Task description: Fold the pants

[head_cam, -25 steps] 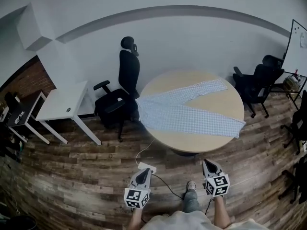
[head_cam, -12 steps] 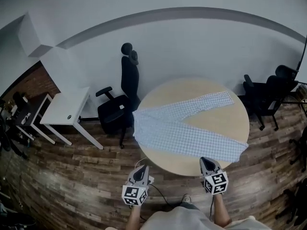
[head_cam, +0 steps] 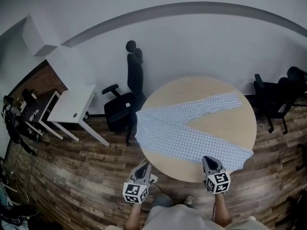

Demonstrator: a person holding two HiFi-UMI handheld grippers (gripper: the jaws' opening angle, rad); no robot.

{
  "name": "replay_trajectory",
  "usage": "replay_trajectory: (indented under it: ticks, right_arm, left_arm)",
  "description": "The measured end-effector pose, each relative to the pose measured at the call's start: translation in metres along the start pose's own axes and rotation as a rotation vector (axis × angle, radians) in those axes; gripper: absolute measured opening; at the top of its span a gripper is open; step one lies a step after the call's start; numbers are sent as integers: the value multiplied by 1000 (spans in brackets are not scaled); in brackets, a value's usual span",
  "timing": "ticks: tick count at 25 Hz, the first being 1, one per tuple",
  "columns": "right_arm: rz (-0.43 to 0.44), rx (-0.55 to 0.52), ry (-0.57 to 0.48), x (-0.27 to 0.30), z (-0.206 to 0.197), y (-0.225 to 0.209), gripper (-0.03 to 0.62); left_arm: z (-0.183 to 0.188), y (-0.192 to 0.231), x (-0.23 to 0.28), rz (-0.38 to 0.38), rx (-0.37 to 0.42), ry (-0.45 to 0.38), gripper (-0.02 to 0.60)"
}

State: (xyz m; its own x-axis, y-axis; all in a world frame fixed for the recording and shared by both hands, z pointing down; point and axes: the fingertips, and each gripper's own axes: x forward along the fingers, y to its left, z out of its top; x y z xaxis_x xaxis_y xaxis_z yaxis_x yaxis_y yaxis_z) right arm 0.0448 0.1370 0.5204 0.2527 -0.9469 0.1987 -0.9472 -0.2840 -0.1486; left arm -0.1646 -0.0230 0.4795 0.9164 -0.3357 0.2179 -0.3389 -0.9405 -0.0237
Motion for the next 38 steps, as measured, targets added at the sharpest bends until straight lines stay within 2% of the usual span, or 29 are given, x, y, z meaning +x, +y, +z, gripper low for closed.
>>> replay_trajectory:
  ticks: [12,18,27,38]
  right_arm:
    - [65,-36,48,78,7,8,28]
    - [60,-65,88,152,14,-1,28]
    - [39,-94,132,268,45,-5,28]
    - [29,-84,236,349,26,-10,28]
  left_arm:
    - [-6,47,67,-12,-32,13,31]
    - [-16,98,125,-37,-68,17,31]
    - [-8,191,200,-73,-92,40,31]
    - [-35,247,257,-119,-134,122,31]
